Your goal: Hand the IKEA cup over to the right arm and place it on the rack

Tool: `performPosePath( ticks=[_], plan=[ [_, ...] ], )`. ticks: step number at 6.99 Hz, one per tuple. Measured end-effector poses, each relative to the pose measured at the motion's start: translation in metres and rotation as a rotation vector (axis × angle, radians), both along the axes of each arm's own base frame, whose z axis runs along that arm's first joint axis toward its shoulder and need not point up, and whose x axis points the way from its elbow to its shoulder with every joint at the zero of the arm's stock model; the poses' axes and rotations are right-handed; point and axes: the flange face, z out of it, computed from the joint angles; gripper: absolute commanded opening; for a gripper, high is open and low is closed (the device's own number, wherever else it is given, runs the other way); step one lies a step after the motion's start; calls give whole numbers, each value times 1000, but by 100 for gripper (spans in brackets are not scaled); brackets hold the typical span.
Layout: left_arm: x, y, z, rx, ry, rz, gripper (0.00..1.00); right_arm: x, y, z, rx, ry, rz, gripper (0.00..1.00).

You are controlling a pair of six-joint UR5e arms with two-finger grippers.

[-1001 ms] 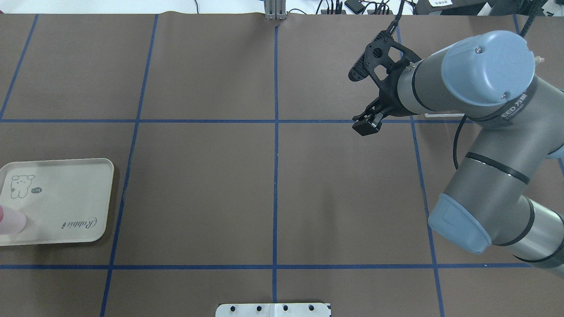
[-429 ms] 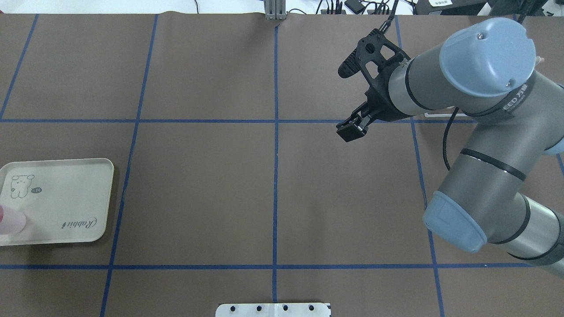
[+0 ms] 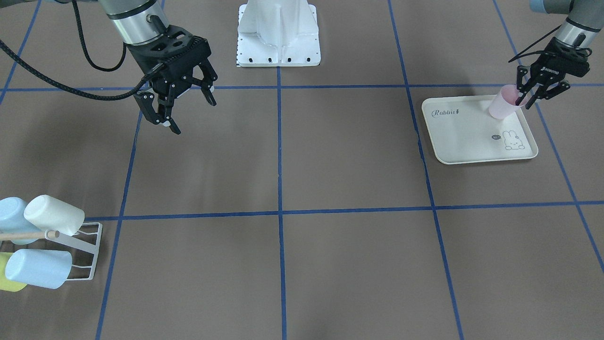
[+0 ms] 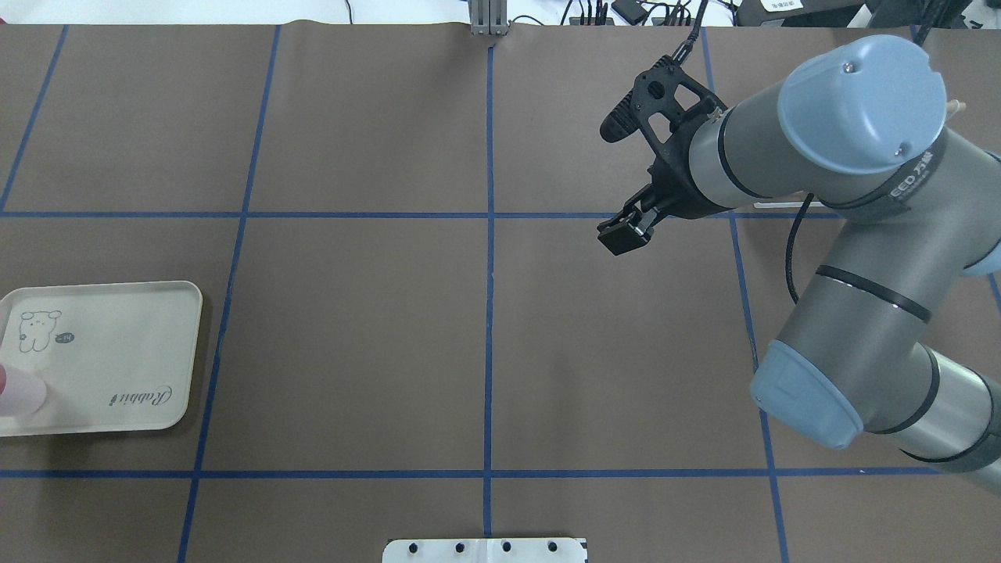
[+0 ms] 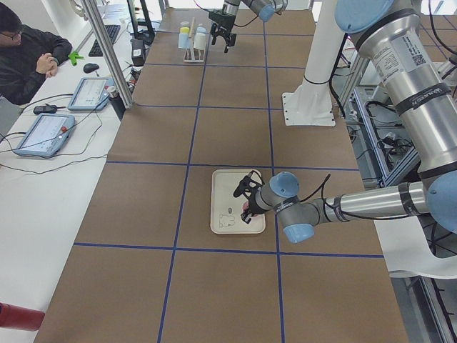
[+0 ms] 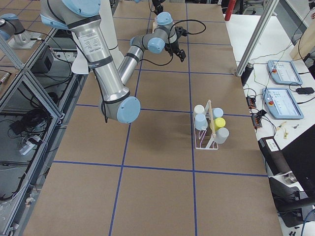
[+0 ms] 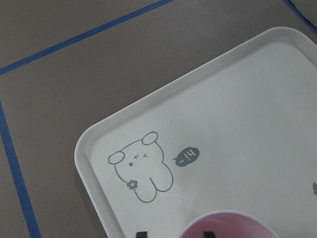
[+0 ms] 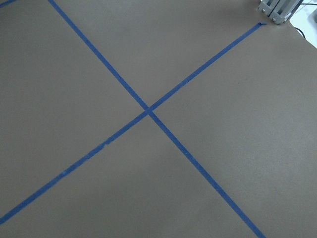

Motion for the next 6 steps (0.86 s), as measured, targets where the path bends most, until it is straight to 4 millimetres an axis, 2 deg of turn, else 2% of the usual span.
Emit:
performPosePath(
  ticks=[3,4,6],
  plan=[
    [7,-1,-11,5,55,73,0,-6,0,5,-4,6,-7,99],
    [6,-9,-20,20,76,74,0,-12,0,6,-8,9,-16,99],
    [5,-45,-53,52,158,40,0,-22,4,6,2,-8,-30,99]
  ],
)
